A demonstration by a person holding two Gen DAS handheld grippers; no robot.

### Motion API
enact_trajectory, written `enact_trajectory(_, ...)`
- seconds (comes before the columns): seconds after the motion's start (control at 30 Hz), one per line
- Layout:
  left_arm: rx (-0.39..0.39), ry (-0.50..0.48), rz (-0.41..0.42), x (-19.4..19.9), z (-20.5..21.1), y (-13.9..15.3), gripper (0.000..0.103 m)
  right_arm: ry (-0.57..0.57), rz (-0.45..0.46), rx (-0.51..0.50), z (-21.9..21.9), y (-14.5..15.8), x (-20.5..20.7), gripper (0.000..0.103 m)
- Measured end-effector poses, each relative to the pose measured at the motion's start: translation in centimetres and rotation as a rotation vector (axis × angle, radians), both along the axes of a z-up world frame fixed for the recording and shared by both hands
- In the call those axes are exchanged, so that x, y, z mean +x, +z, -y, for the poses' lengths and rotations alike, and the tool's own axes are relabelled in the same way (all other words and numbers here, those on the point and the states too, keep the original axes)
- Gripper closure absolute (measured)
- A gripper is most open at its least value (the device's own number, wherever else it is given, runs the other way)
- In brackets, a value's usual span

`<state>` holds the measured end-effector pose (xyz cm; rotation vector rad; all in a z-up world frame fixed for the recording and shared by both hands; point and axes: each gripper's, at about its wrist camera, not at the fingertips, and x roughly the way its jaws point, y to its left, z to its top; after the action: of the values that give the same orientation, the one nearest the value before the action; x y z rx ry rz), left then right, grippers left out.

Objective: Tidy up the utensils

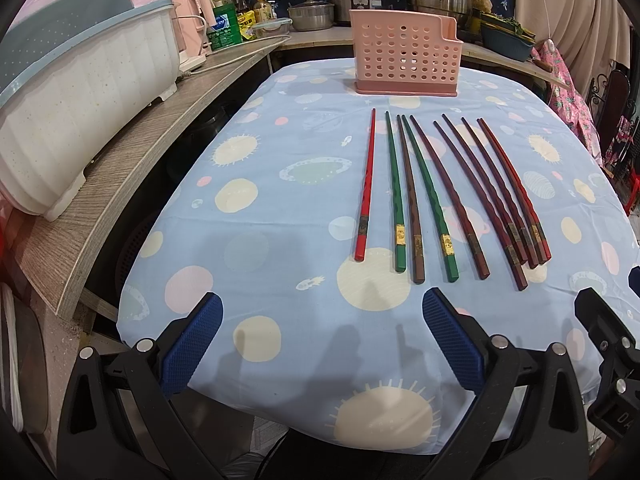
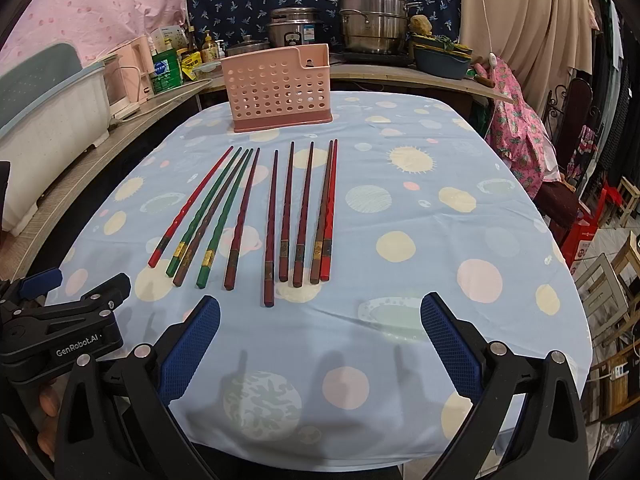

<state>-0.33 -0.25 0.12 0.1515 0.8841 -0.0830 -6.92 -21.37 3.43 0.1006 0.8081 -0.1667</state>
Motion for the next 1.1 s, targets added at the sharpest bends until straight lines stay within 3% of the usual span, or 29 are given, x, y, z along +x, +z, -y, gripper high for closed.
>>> enact_trajectory(1.1, -0.005, 0.001, -0.004, -0.09, -0.27, -0.38, 0.008, -0.003, 0.0, 0.005, 0.22, -0.1, -0.06, 0.007)
